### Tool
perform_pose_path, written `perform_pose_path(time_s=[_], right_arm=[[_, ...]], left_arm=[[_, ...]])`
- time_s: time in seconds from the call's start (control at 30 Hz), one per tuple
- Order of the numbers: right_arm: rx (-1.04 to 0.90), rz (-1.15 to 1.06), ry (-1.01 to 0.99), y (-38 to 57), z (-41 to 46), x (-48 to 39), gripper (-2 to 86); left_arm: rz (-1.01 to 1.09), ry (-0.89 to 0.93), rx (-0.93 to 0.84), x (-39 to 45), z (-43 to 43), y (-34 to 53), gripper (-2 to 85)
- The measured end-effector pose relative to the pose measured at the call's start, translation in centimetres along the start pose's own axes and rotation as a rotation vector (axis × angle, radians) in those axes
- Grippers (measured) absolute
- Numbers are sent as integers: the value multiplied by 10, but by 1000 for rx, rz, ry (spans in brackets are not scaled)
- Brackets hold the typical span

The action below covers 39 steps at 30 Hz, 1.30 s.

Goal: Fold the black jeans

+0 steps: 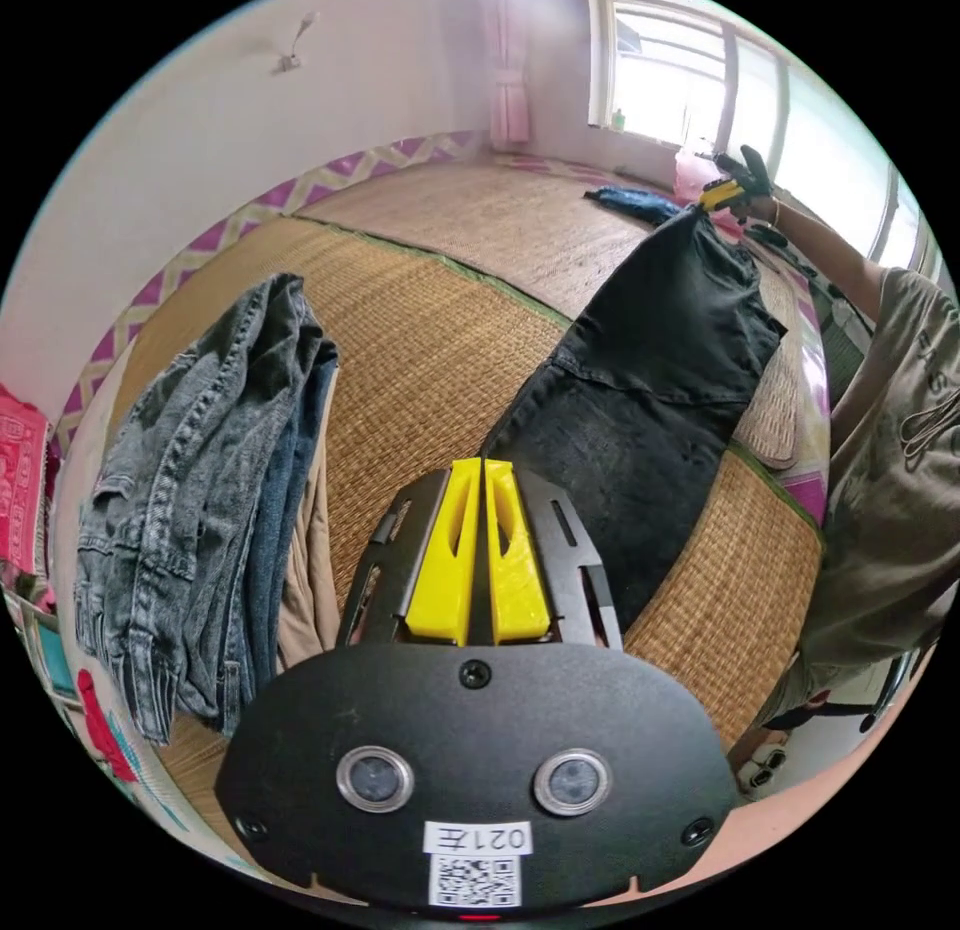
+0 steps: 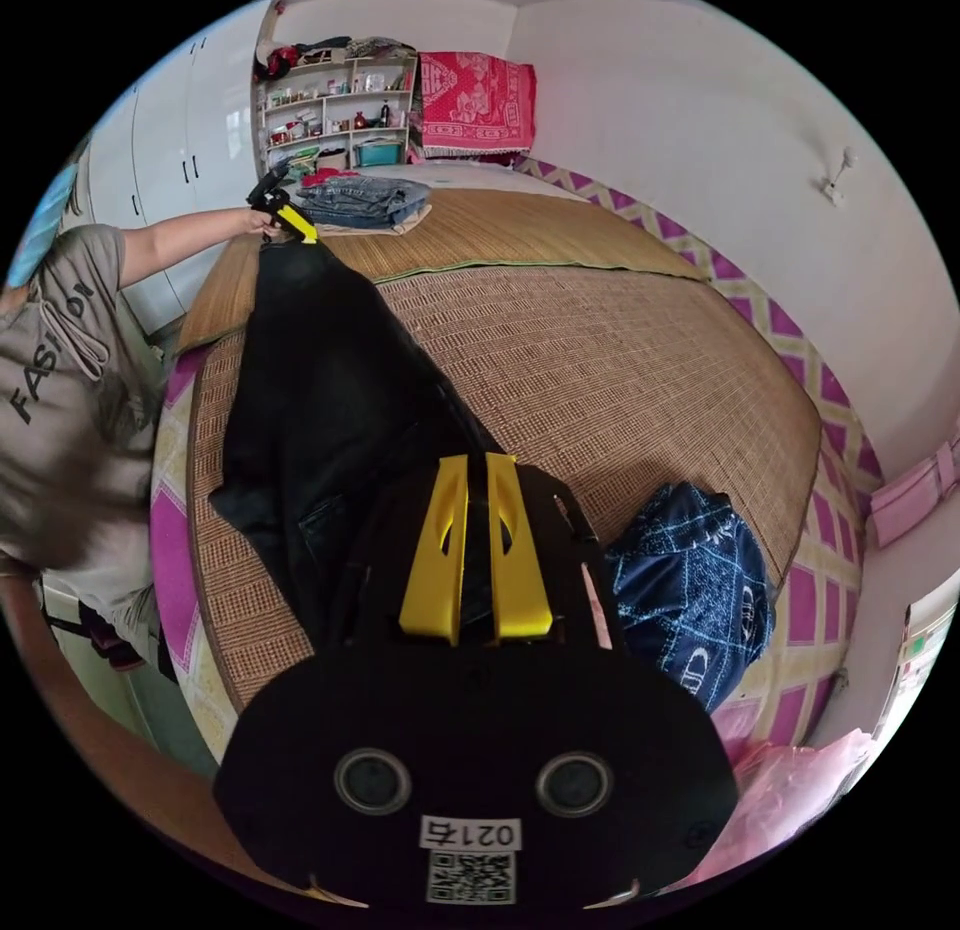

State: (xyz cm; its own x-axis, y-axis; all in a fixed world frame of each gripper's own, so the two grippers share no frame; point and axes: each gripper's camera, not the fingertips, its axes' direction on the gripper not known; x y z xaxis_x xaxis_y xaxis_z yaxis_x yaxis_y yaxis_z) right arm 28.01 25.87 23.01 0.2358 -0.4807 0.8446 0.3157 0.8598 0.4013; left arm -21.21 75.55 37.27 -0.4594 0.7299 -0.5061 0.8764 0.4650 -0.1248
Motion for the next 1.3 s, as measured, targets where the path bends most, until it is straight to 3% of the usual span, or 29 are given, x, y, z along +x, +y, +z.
perform_pose_path(time_s=[0.2,0.43,0.57,0.73,0.97,1.03,1.1,1.3], right_arm=[[99,-14,42,42,-47,-37,34],[146,-36,-86,149,-101,-139,27],[93,33,-163,197,-86,-181,30],[-141,166,-239,249,5,-210,38],[8,220,-306,267,-42,-202,52],[217,290,-309,281,-75,-188,69],[303,326,-243,286,-86,-182,75],[284,365,-168,264,-51,-171,60]], left_arm=[[36,-60,166,57,-71,52,-9],[10,-1,336,157,-141,166,-9],[-83,76,289,206,-119,235,-9],[-289,213,228,219,-48,305,-9],[-332,335,323,217,-56,341,-7],[-398,294,417,210,-76,355,-6],[-506,172,476,199,-94,370,-3],[-627,-76,235,184,-70,348,27]])
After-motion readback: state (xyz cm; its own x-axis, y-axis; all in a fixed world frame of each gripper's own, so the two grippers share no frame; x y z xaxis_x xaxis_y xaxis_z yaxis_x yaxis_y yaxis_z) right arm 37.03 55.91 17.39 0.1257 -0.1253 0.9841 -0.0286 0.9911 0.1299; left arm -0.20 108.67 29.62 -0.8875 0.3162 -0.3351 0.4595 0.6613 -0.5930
